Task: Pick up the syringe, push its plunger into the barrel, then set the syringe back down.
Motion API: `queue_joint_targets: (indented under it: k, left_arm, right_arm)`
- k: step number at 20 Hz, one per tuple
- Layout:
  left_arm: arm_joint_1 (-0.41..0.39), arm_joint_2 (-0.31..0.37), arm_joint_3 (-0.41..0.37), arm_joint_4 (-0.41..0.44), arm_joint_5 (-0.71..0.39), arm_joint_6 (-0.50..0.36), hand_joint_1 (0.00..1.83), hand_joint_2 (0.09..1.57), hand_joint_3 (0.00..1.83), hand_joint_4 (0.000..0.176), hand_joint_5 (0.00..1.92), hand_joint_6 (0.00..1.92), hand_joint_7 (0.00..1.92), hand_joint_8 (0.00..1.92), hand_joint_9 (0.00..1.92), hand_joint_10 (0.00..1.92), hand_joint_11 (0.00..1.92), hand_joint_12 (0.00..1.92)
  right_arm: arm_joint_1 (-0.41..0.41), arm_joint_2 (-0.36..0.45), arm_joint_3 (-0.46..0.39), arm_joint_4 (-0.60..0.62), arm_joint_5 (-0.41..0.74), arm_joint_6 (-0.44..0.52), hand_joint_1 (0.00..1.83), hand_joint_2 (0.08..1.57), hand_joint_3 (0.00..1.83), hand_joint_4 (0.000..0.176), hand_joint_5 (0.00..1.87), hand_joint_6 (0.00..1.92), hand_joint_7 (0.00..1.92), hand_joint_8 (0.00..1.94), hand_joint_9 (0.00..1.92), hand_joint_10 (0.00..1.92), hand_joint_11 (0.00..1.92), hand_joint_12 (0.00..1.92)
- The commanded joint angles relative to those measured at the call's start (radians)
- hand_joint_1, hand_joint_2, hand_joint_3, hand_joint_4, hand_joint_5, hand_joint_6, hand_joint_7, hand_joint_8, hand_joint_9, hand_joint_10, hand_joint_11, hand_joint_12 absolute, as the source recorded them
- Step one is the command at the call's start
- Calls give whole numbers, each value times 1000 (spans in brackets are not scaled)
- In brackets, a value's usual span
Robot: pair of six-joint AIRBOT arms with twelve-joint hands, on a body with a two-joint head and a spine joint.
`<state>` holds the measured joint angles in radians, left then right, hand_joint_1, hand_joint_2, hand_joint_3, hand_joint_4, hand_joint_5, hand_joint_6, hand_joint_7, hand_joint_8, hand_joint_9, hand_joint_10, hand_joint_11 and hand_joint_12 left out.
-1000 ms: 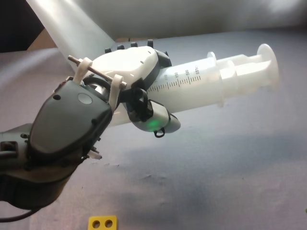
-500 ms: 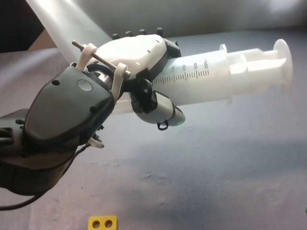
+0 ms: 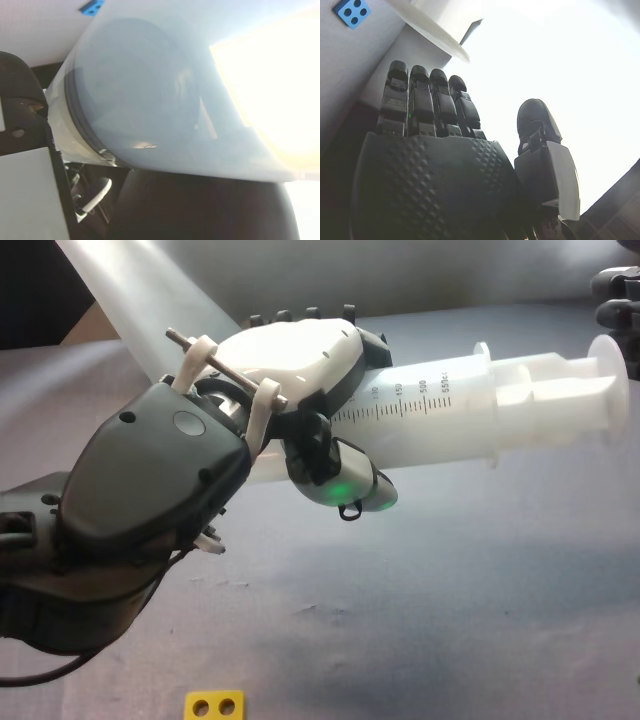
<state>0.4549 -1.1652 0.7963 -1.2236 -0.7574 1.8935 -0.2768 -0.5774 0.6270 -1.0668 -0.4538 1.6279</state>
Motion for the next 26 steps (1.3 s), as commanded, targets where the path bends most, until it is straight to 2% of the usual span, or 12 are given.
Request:
queue_joint_targets:
  k: [1, 4, 6, 12, 14, 15, 19, 23, 26]
  left_arm:
    - [-20, -4, -2, 69, -59, 3, 1349, 1213, 0, 0, 845, 894, 731, 1501, 709, 1553, 661, 1326]
    - [-27, -8, 4, 59, -63, 21, 1348, 1213, 0, 0, 853, 896, 722, 1515, 710, 1530, 664, 1285]
    - [-29, -9, 5, 56, -65, 26, 1345, 1218, 1, 0, 851, 929, 699, 1533, 698, 1545, 655, 1313]
    - [-29, -11, 5, 51, -71, 30, 1346, 1214, 0, 0, 855, 945, 707, 1515, 713, 1522, 645, 1337]
    - [-29, -12, 6, 50, -71, 31, 1346, 1213, 0, 0, 853, 949, 711, 1511, 716, 1519, 644, 1337]
    - [-29, -13, 6, 50, -71, 31, 1346, 1209, 0, 0, 876, 922, 708, 1505, 715, 1512, 653, 1334]
    - [-29, -13, 10, 49, -71, 31, 1346, 1212, 0, 0, 854, 945, 719, 1506, 711, 1520, 624, 1364]
    - [-33, -12, 12, 49, -71, 31, 1343, 1223, 0, 0, 832, 958, 708, 1532, 686, 1565, 607, 1425]
    - [-35, -12, 12, 47, -71, 32, 1342, 1224, 0, 0, 846, 931, 697, 1544, 678, 1572, 612, 1398]
  right_arm:
    - [7, -3, -4, -35, 32, 18, 0, 1283, 1, 0, 61, 1, 45, 0, 43, 1, 0, 157]
    - [2, -3, -34, -36, 20, 29, 0, 1282, 0, 0, 36, 1, 25, 1, 22, 1, 0, 86]
    - [2, -3, -58, -41, 20, 29, 0, 1280, 0, 0, 62, 6, 51, 4, 49, 8, 0, 181]
    - [-14, -47, -68, -77, -10, 43, 0, 1283, 1, 0, 62, 0, 49, 0, 50, 3, 0, 212]
    - [-33, -70, -68, -143, -16, 99, 0, 1284, 1, 0, 60, 0, 48, 0, 49, 2, 0, 211]
    - [-39, -82, -68, -169, -27, 122, 0, 1283, 0, 0, 43, 2, 31, 2, 30, 3, 0, 148]
    - [-74, -149, -65, -279, -79, 204, 0, 1281, 0, 0, 71, 6, 59, 4, 56, 8, 0, 228]
    - [-76, -206, -42, -284, -89, 242, 0, 1279, 0, 0, 70, 3, 51, 2, 50, 2, 0, 184]
    - [-79, -243, -29, -284, -93, 256, 0, 1280, 0, 0, 77, 1, 62, 1, 63, 4, 0, 243]
